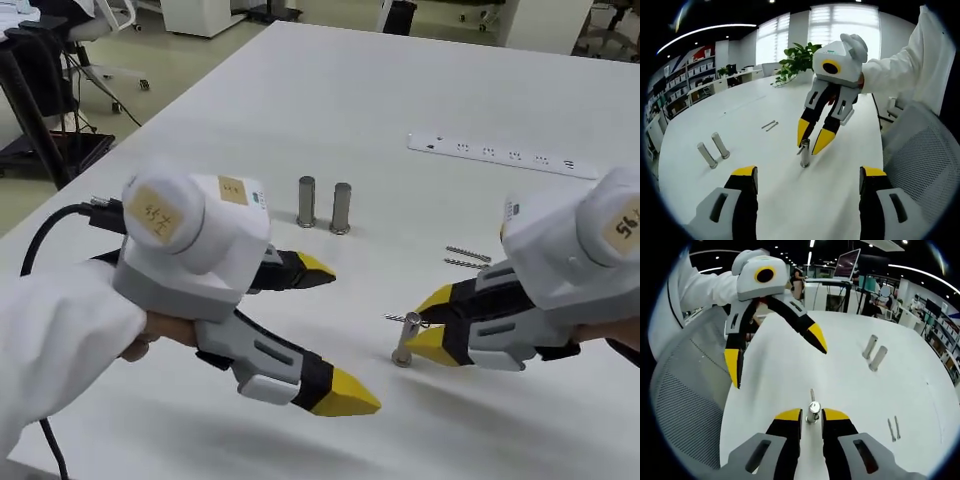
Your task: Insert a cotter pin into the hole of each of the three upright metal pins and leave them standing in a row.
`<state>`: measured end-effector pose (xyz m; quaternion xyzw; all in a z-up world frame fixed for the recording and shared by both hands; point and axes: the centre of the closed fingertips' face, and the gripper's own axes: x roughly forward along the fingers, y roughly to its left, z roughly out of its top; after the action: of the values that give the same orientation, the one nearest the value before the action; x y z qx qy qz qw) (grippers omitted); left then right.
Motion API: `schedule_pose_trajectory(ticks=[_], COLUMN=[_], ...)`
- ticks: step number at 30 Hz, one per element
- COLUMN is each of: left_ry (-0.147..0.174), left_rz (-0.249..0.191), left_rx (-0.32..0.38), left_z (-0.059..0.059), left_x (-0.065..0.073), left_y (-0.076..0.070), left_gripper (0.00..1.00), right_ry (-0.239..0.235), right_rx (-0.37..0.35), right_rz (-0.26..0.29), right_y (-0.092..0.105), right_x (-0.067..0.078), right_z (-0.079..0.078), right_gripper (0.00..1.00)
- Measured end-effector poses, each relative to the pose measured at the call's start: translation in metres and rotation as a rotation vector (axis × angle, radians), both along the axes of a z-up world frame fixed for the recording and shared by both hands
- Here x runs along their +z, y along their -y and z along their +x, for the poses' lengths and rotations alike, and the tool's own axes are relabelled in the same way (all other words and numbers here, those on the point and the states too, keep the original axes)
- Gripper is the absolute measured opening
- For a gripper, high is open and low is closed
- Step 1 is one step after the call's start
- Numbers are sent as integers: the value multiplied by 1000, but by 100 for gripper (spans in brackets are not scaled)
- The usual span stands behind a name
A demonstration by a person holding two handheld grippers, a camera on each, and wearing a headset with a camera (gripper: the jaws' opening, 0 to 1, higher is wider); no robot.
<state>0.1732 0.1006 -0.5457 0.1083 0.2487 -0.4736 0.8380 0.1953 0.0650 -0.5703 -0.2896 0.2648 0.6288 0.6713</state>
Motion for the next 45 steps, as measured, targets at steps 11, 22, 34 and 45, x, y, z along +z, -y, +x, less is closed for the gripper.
schedule_pose_trajectory(ticks=[11, 22, 34, 45], left_ry=[-62, -75, -59, -49], left_rz=[4, -16, 17, 2], left_rx=[18, 20, 46, 78], left_z=[-8, -13, -10, -7], left_x=[-14, -12, -8, 2], left_y=[-8, -7, -20, -29], left_gripper=[95, 99, 99, 99], right_ry=[-17, -26, -1, 0], right_rx=[-8, -55, -34, -26], right_rz=[-15, -10, 3, 0], right_y=[-6, -8, -34, -53], right_x=[-7, -6, 1, 0], right_z=[2, 5, 27, 38], right_gripper=[5, 4, 4, 4])
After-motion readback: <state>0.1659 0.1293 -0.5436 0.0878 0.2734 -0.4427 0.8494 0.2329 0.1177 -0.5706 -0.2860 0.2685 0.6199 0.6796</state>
